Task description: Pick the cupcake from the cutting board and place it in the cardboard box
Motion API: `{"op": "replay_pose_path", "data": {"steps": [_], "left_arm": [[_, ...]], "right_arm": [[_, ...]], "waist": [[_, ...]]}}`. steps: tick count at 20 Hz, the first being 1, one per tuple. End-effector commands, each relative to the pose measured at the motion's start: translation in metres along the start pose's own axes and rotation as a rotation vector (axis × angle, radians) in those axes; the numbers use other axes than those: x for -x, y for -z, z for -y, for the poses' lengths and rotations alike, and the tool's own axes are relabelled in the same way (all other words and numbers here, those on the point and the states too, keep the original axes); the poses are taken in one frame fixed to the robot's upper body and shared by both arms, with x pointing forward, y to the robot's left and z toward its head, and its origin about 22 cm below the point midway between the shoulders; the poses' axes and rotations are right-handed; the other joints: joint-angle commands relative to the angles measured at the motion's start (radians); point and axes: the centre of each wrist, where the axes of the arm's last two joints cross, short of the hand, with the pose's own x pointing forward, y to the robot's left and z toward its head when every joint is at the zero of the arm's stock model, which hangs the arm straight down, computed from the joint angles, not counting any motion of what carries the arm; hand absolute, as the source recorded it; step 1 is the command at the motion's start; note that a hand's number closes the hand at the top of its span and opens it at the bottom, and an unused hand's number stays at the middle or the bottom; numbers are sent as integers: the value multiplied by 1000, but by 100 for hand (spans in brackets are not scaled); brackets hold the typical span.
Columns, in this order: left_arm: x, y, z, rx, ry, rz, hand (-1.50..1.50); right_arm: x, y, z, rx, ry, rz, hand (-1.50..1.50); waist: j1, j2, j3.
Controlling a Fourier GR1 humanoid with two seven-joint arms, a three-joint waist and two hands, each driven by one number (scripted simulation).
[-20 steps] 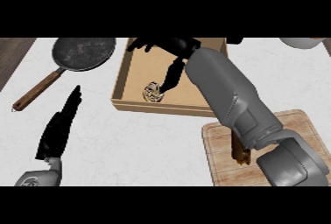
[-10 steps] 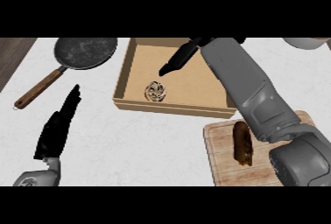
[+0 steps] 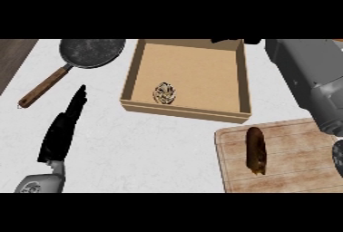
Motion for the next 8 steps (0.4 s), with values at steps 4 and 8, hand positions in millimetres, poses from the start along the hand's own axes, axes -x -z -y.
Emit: {"op": "replay_pose_path", "data": {"steps": [4,8], "left_arm": [[-7,5,9,15,-7,19,0],[-8,3,-1,24,11,43,0]], "right_arm": [[-13,-37,67,102,20,17,-150],[-19,-62,101,86,-10,26,-150]], "waist": [[27,25,3],[45,29,5]]}}
